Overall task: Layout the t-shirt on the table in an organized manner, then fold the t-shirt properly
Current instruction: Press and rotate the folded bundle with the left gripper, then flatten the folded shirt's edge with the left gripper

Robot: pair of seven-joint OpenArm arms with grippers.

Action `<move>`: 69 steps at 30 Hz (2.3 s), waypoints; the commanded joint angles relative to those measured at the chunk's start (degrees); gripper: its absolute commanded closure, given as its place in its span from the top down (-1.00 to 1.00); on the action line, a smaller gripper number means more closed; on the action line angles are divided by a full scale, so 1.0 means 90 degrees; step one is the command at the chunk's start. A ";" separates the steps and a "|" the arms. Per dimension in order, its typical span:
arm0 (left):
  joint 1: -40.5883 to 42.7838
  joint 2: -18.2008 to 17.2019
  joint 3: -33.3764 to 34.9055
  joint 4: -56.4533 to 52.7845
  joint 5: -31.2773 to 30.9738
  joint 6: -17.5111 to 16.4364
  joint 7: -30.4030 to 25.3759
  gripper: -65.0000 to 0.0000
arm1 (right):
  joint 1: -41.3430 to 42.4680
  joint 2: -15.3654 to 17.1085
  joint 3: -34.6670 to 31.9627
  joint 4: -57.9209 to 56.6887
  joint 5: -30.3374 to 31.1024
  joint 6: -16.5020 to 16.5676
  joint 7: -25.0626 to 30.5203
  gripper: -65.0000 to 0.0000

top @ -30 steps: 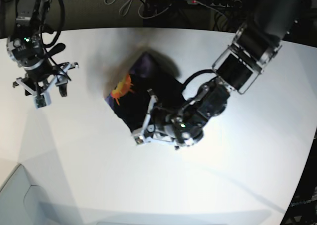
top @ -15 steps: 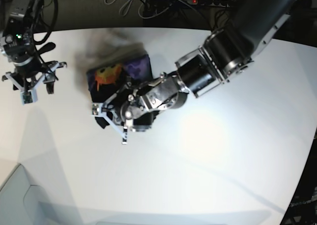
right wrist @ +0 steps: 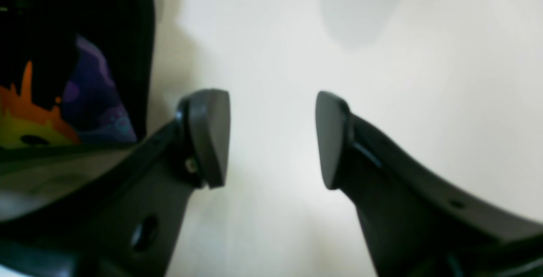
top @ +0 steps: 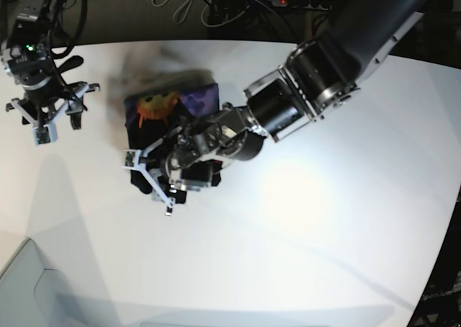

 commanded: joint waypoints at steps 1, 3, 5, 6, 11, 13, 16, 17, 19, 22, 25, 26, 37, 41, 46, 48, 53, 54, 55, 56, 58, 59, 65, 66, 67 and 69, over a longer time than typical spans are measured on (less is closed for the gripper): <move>-0.0171 0.0049 -0.0006 0.0196 -0.0046 -0.0127 0.0091 0.40 | 0.0029 0.0056 0.0028 0.0120 0.0033 0.0029 0.0120 0.00; -0.0229 0.0049 -0.0191 0.0469 -0.0046 -0.0117 0.0101 0.42 | 0.0029 0.0047 0.0018 0.0120 0.0033 0.0029 0.0120 0.00; -0.0239 0.0049 -0.0533 0.0665 -0.0036 -0.0117 0.0111 0.41 | 0.0029 0.0047 0.0018 0.0120 0.0033 0.0029 0.0120 0.00; -0.0239 0.0049 -0.0728 0.0772 -0.0036 -0.0117 0.0111 0.41 | 0.0029 0.0047 0.0018 0.0120 0.0033 0.0029 0.0120 0.00; -0.0249 0.0049 -0.1393 0.1153 0.0365 -0.0117 0.0111 0.41 | 0.0029 0.0047 0.0018 0.0120 0.0033 0.0029 0.0110 0.00; -0.0249 0.0049 -0.1608 0.1280 0.0687 -0.0127 0.0111 0.41 | 0.0029 0.0047 0.0018 0.0120 0.0033 0.0029 0.0110 0.00; -0.0220 0.0049 -0.1998 0.1495 0.1048 -0.0127 0.0120 0.41 | 0.0068 -0.0022 0.0008 0.0110 0.0033 0.0029 0.0101 0.00; -0.0200 0.0049 -0.2242 0.1632 0.1156 -0.0146 0.0130 0.41 | 0.0088 -0.0090 0.0008 0.0110 0.0033 0.0029 0.0110 0.00; -0.0063 -0.0067 -0.2672 0.1964 0.1273 -0.0156 0.0374 0.41 | 0.0098 -0.0159 0.0008 0.0110 0.0033 0.0029 0.0120 0.00; 0.0200 -0.0301 -0.3395 0.2657 0.1244 -0.0185 0.1000 0.41 | 0.0244 -0.0178 -0.0158 0.0090 0.0033 0.0029 0.0110 0.00; 0.0689 -0.0409 -0.3805 0.3400 0.1244 -0.0317 0.1556 0.35 | 0.0312 -0.0178 -0.0392 0.0071 0.0033 0.0029 0.0120 0.00; 0.0884 -0.0418 -0.3844 0.3683 0.1254 -0.0317 0.1742 0.25 | 0.0322 -0.0178 -0.0490 0.0071 0.0033 0.0029 0.0120 0.00; 0.1754 -0.0858 -0.2731 0.4914 0.1703 -0.0317 0.2387 -0.97 | 0.0615 -0.0178 -0.0890 0.0051 0.0033 0.0029 0.0120 0.00; 0.1910 -0.1053 -0.2242 0.4914 0.1801 -0.0317 0.2387 -1.00 | 0.0625 -0.0149 -0.0871 0.0041 0.0033 0.0029 0.0120 0.00; 0.1949 -0.1044 -0.2145 0.4923 0.1771 -0.0317 0.2396 -1.00 | 0.0635 -0.0149 -0.0871 0.0012 0.0033 0.0029 0.0130 0.00; 0.2047 -0.1005 -0.2067 0.4914 0.1762 -0.0317 0.2396 -1.00 | 0.0723 -0.0149 -0.0871 -0.0046 0.0033 0.0029 0.0130 0.00; 0.2056 -0.1034 -0.1559 0.4709 0.1752 -0.0317 0.2396 -1.00 | 0.0820 -0.0139 -0.0861 -0.0310 0.0023 0.0029 0.0130 0.00; 0.2056 -0.1034 -0.1363 0.4601 0.1752 -0.0317 0.2396 -1.00 | 0.0830 -0.0139 -0.0861 -0.0330 0.0023 0.0029 0.0130 0.00; 0.2056 -0.1044 -0.1197 0.4533 0.1752 -0.0317 0.2396 -1.00 | 0.0860 -0.0139 -0.0861 -0.0339 0.0023 0.0029 0.0130 0.00; 0.2056 -0.1044 -0.1041 0.4445 0.1752 -0.0317 0.2396 -1.00 | 0.0918 -0.0139 -0.0861 -0.0339 0.0023 0.0029 0.0130 0.00; 0.2066 -0.1024 -0.0875 0.4376 0.1752 -0.0317 0.2396 -1.00 | 0.0967 -0.0139 -0.0861 -0.0349 0.0023 0.0029 0.0130 0.00; 0.2066 -0.1005 -0.0807 0.4376 0.1752 -0.0317 0.2396 -1.00 | 0.0977 -0.0139 -0.0861 -0.0349 0.0023 0.0029 0.0130 0.00; 0.2066 -0.1024 -0.0699 0.4445 0.1752 -0.0317 0.2396 -1.00 | 0.0996 -0.0139 -0.0861 -0.0349 0.0023 0.0029 0.0130 0.00; 0.2066 -0.1034 -0.0699 0.4523 0.1752 -0.0317 0.2396 -1.00 | 0.1016 -0.0139 -0.0861 -0.0349 0.0023 0.0029 0.0130 0.00; 0.2066 -0.1034 -0.0689 0.4572 0.1752 -0.0317 0.2396 -1.00 | 0.1055 -0.0139 -0.0871 -0.0349 0.0023 0.0029 0.0130 0.00; 0.2027 -0.1034 -0.0699 0.4425 0.1752 -0.0317 0.2396 -1.00 | 0.1065 -0.0139 -0.0871 -0.0359 0.0023 0.0029 0.0130 0.00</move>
